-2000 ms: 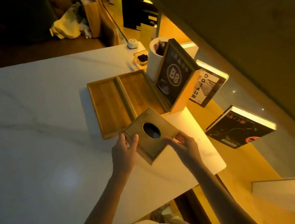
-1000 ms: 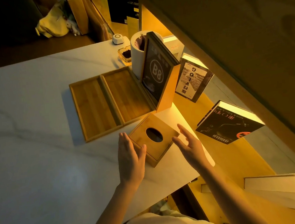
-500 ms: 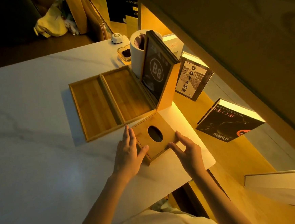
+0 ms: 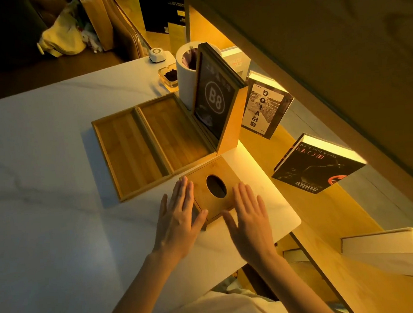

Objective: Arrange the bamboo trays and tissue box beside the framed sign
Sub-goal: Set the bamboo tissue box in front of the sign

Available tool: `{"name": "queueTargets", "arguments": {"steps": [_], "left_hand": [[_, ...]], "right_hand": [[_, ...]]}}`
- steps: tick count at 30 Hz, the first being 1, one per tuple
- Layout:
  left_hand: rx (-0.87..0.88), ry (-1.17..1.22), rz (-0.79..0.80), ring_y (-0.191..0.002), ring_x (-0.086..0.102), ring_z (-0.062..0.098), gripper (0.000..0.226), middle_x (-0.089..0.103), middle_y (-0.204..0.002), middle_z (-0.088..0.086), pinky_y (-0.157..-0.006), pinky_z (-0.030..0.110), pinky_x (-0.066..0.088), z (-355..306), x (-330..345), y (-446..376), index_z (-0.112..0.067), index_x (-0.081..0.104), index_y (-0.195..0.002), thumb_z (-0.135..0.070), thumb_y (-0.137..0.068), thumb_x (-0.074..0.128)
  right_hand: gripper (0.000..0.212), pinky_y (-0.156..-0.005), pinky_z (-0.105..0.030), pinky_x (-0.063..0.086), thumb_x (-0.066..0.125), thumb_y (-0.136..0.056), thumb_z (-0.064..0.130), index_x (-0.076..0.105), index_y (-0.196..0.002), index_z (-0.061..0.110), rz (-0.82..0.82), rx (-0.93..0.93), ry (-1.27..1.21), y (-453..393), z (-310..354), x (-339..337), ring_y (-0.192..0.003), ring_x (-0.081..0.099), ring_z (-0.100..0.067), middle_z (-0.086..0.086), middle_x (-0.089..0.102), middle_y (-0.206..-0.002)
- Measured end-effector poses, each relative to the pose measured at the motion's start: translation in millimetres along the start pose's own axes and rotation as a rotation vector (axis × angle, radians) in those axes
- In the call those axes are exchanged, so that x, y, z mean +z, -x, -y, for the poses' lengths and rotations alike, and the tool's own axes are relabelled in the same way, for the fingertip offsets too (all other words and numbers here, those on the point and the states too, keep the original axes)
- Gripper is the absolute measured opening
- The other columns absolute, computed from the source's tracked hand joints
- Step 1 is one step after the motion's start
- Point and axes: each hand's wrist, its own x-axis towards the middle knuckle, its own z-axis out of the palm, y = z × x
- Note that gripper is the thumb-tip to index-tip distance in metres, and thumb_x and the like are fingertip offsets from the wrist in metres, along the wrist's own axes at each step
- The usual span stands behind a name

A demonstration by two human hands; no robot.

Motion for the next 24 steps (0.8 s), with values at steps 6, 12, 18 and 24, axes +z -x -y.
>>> {"name": "queueTargets", "arguments": {"steps": [6,12,18,24], "left_hand": [[-0.011,-0.067,0.070,-0.135,-0.015,0.014,0.088,-0.023,-0.144,-0.001,-0.110,0.032,-0.004,-1.4,4.8,3.2,-0.026,-0.023,-0.129,-0.077,-0.058,-0.021],[0.016,-0.102,0.082,-0.136,-0.015,0.013,0.085,-0.025,-0.145,-0.002,-0.109,0.031,-0.003,0.0,5.3,-8.9,-0.027,-0.026,-0.129,-0.076,-0.059,-0.020],[0.059,-0.095,0.075,-0.135,-0.016,0.013,0.080,-0.023,-0.146,-0.002,-0.109,0.031,-0.002,-4.4,8.9,-27.7,-0.026,-0.026,-0.129,-0.073,-0.066,-0.011],[0.066,-0.077,0.072,-0.137,-0.015,0.014,0.077,-0.026,-0.143,-0.003,-0.108,0.032,-0.006,-18.2,11.3,-48.5,-0.026,-0.026,-0.129,-0.072,-0.070,-0.006]], "right_hand": [[0.073,-0.106,-0.036,-0.019,-0.012,-0.076,0.066,-0.023,-0.134,0.023,0.073,0.076,0.188,5.7,9.9,15.4,-0.132,-0.030,-0.021,0.003,-0.026,-0.143],[0.074,-0.109,-0.037,-0.015,-0.010,-0.079,0.065,-0.016,-0.137,0.020,0.061,0.097,0.194,-0.3,9.4,15.4,-0.134,-0.025,-0.023,0.000,-0.018,-0.147],[0.074,-0.111,-0.037,-0.011,-0.007,-0.081,0.063,-0.008,-0.140,0.017,0.038,0.107,0.182,-12.4,1.9,7.3,-0.137,-0.019,-0.023,-0.002,-0.012,-0.150],[0.070,-0.110,-0.039,-0.008,-0.002,-0.086,0.055,-0.001,-0.141,0.012,0.018,0.095,0.208,-27.4,-13.3,-0.4,-0.137,-0.014,-0.025,-0.010,0.001,-0.154]]}}
